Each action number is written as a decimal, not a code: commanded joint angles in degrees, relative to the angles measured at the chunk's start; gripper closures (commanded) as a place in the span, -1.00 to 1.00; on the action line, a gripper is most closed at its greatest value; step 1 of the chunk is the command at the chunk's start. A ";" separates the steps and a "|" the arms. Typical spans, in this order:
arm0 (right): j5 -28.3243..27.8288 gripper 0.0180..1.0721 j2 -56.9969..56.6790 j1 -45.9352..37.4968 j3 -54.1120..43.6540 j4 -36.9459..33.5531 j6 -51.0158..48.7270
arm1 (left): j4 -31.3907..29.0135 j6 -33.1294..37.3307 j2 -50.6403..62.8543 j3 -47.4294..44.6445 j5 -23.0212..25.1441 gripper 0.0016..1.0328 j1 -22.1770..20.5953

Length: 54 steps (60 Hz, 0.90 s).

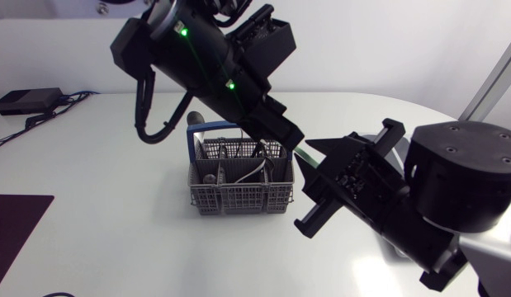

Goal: Sort the cutlery from the basket into the organizer compartments.

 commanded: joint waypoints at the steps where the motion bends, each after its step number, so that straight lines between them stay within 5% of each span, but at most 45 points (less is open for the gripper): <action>1: 0.71 0.51 1.44 0.51 -0.99 0.68 -0.83 | -0.53 -1.53 1.05 1.30 0.66 0.94 0.34; 29: 0.89 0.79 1.87 0.77 -1.61 0.24 -0.74 | -0.62 -2.24 1.57 2.45 2.50 0.91 0.16; 38: 0.53 0.79 0.82 0.68 -1.96 -0.64 -0.83 | -0.09 -3.29 1.22 3.41 3.29 0.58 0.42; 47: -0.43 0.80 -1.29 0.24 -2.14 -3.27 -0.83 | 2.02 -3.91 -0.01 4.56 3.73 -0.04 2.18; 54: -1.31 0.79 -3.05 -0.46 -3.01 -4.85 -0.92 | 4.92 -4.26 -1.68 4.82 3.73 -0.29 4.11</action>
